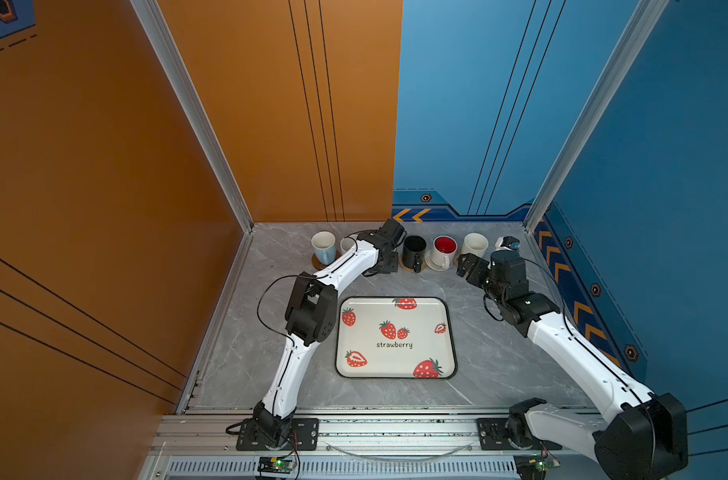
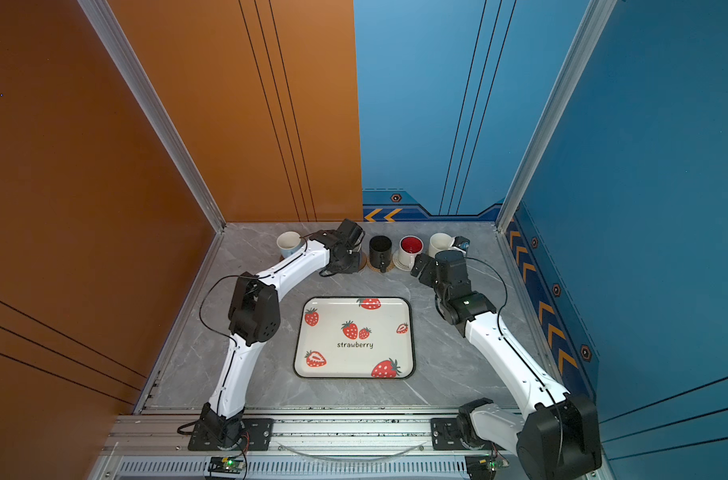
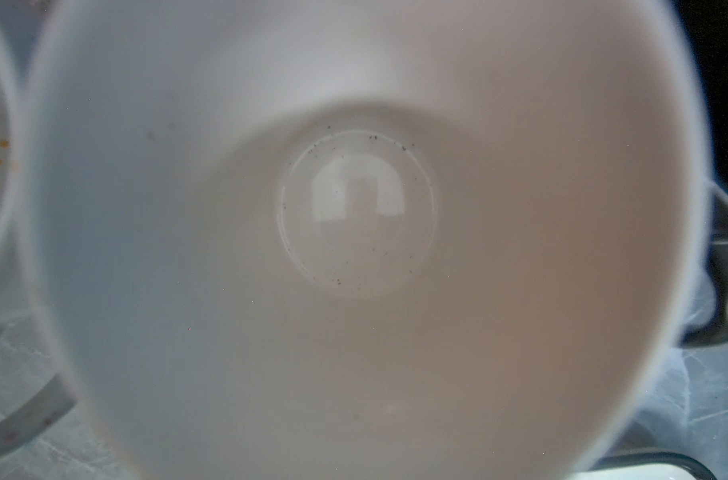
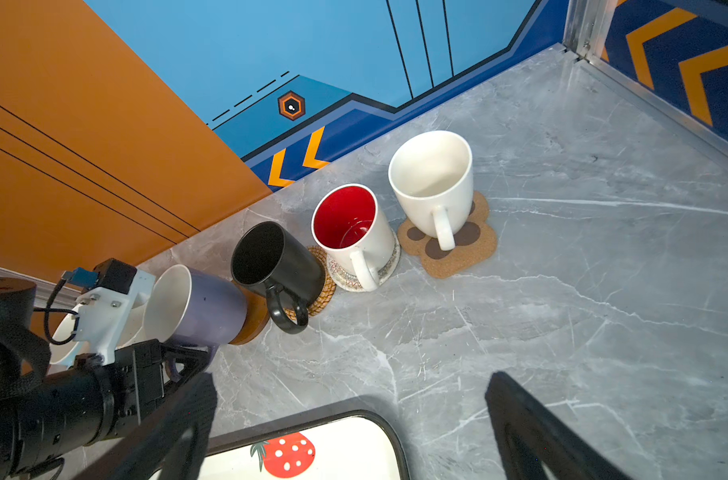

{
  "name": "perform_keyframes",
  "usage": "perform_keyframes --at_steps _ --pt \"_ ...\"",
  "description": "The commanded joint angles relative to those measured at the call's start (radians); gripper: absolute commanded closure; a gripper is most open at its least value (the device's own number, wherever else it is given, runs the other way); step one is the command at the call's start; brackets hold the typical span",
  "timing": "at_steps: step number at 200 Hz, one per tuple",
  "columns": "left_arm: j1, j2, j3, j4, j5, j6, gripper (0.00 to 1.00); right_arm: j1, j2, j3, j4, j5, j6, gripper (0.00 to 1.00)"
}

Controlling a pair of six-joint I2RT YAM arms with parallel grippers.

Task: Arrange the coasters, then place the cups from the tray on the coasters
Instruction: 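Lower the lavender mug onto the wooden coaster with the left gripper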

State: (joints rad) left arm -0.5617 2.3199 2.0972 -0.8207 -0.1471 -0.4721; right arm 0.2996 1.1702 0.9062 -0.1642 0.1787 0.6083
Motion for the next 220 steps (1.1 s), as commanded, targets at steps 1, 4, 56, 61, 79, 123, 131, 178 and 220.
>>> perform_keyframes --at_steps 1,4,56,61,79,123,131,178,220 --pt "0.009 0.007 0.056 0.016 0.003 -0.016 1.00 -0.008 -0.013 -0.016 -0.003 -0.014 0.018 0.00" --pt "0.010 0.009 0.057 0.014 0.003 -0.017 1.00 -0.009 -0.013 -0.016 -0.002 -0.014 0.018 0.00" --pt "0.011 0.023 0.066 0.014 -0.002 -0.034 1.00 -0.020 -0.020 -0.024 -0.003 -0.021 0.018 0.00" --pt "0.011 0.024 0.066 0.014 -0.002 -0.035 1.00 -0.020 -0.020 -0.024 -0.003 -0.020 0.018 0.00" --pt "0.013 0.030 0.070 0.015 -0.005 -0.038 1.00 -0.023 -0.020 -0.023 -0.003 -0.021 0.018 0.00" --pt "0.016 0.058 0.110 0.002 -0.005 -0.039 1.00 -0.030 -0.017 -0.024 -0.001 -0.030 0.018 0.00" --pt "0.016 0.063 0.116 0.001 -0.005 -0.042 1.00 -0.031 -0.017 -0.023 -0.001 -0.031 0.018 0.00" --pt "0.016 0.075 0.129 -0.005 -0.008 -0.047 1.00 -0.037 -0.019 -0.027 -0.001 -0.035 0.018 0.00" --pt "0.017 0.075 0.129 -0.010 -0.030 -0.046 1.00 -0.040 -0.021 -0.030 0.000 -0.036 0.018 0.00"
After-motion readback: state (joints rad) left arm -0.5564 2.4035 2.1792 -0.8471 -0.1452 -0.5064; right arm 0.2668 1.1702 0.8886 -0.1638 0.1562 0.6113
